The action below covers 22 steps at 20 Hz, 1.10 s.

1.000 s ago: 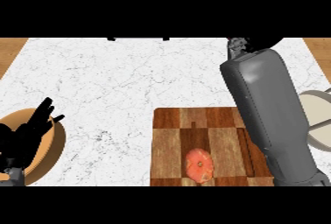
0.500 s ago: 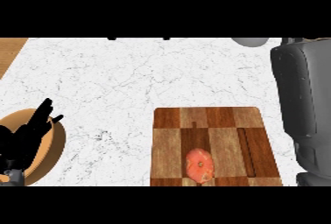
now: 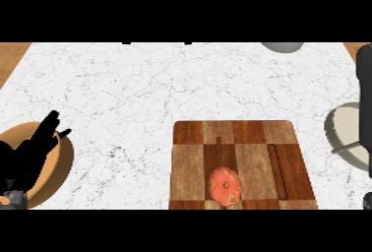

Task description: Pick the tomato from the cutting board and place it in the tiered basket

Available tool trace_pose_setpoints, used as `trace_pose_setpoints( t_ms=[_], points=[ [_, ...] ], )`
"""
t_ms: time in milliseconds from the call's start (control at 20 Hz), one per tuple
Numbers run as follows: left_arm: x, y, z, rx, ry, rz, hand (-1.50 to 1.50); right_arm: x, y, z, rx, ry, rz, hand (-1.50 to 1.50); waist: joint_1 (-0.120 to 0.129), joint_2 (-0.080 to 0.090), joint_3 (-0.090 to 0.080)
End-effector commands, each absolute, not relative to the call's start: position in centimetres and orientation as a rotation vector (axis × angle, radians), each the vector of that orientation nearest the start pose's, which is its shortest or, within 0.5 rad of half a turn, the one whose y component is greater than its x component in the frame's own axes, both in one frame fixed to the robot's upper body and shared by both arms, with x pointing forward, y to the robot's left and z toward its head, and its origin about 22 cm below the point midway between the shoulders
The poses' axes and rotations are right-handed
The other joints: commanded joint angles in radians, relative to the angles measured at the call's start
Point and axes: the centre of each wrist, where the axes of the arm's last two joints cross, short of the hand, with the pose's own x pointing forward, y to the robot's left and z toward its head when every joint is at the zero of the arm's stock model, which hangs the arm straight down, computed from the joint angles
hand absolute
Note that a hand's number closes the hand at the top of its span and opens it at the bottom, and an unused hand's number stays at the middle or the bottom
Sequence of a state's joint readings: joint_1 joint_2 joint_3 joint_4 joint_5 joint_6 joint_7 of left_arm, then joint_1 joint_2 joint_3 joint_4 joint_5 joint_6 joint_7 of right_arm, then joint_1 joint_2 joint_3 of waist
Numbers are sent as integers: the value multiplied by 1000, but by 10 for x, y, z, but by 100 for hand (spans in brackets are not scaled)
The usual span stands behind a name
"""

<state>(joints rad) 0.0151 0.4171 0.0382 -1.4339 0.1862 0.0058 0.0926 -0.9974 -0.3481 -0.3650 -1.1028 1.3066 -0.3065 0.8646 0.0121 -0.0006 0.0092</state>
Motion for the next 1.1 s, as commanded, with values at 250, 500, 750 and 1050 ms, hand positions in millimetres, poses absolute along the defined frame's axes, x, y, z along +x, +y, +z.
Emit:
trace_pose_setpoints(
  t_ms=[250, 500, 750, 1050],
  points=[
    [219, 351, -13, 271, -1199, -68, 0, 420, -340, 248, -1908, -744, 288, 150, 4, 7, -11],
    [215, 358, -13, 276, -1197, -62, 0, 411, -362, 261, -1923, -676, 496, 150, -9, -1, -10],
    [212, 351, -16, 263, -1205, -83, 0, 413, -365, 282, -1918, -678, 527, 150, 5, 3, -9],
    [232, 363, -7, 270, -1205, -66, 0, 406, -386, 298, -1858, -616, 650, 150, -3, 5, -10]
  ],
)
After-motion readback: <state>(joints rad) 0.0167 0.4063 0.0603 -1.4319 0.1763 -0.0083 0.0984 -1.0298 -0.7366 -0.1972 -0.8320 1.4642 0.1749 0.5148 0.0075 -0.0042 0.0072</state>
